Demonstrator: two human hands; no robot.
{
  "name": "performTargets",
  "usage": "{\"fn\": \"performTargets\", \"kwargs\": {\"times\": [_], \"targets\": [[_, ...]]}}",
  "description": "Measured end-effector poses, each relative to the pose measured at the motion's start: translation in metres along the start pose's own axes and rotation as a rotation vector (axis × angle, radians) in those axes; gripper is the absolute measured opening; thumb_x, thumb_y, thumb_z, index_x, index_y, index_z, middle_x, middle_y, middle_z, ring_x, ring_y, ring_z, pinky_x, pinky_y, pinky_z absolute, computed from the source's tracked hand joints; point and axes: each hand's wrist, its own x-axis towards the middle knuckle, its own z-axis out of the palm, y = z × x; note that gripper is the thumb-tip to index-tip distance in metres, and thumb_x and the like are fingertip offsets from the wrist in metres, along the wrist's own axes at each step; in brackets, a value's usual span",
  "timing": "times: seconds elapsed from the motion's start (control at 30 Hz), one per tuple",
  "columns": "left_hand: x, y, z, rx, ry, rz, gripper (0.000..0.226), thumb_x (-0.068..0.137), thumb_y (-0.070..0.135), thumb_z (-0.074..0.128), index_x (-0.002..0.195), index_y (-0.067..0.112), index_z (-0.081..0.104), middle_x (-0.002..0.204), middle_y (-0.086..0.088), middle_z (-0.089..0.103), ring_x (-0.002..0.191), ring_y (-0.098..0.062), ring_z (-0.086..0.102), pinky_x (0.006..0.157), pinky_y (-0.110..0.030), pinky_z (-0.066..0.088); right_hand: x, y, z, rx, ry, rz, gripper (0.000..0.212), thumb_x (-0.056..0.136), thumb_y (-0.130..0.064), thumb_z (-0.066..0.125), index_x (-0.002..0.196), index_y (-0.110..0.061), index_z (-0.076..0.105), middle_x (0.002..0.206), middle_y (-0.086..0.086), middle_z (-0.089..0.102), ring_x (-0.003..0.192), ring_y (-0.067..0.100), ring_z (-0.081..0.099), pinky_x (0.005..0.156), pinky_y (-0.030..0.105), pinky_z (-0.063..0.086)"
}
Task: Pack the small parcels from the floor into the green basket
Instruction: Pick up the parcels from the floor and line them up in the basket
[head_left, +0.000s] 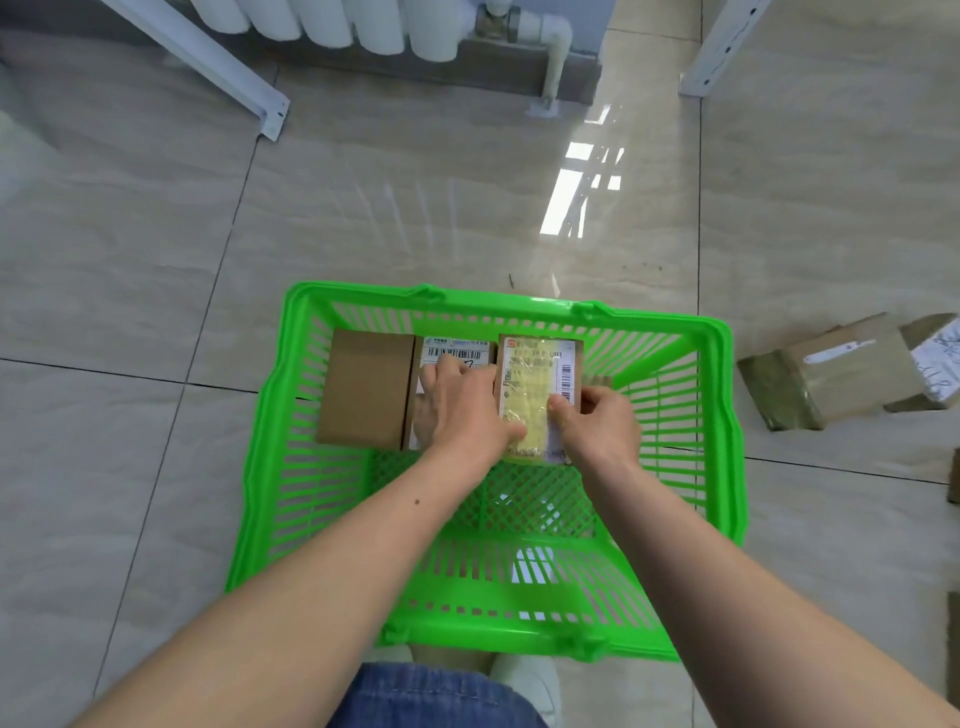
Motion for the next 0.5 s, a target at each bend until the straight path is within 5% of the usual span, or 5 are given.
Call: {"fn": "performTargets", "kwargs": {"times": [0.13,0.33,0.5], "targets": [[0.009,-0.002,0.015,0.029,0.076,0.062,0.084,0.065,0.046,0.082,0.136,0.032,0.041,0.132,-0.002,0.038,0.126,-0.025,0.033,0.101,-0.039,0.036,0.013,0.008,0.009,-0.007,0.027,0.002,0.027,0.089,-0.035,0.064,0.11,-0.02,0.071,0.103,0.006,0.074,0.095,0.028,0.069,0.086,0.043,0.056],[0.007,-0.003,0.014,0.07,0.066,0.066,0.081,0.068,0.037,0.083,0.137,0.031,0.042,0.141,-0.003,0.033,0.134,-0.025,0.03,0.106,-0.043,0.035,0.01,0.009,0.006,-0.038,-0.067,-0.013,0.034,0.091,-0.031,0.063,0.121,-0.014,0.061,0.12,0.007,0.069,0.106,0.027,0.065,0.083,0.029,0.046],[-0.005,0.002,-0.01,-0.08,-0.014,0.012,0.077,0.078,0.032,0.077,0.144,0.02,0.039,0.147,-0.004,0.039,0.137,-0.025,0.033,0.11,-0.041,0.032,-0.011,-0.004,-0.022,0.023,-0.142,-0.013,0.061,0.094,-0.026,0.059,0.148,-0.012,0.034,0.154,0.003,0.04,0.14,0.026,0.042,0.114,0.04,0.036]]}}
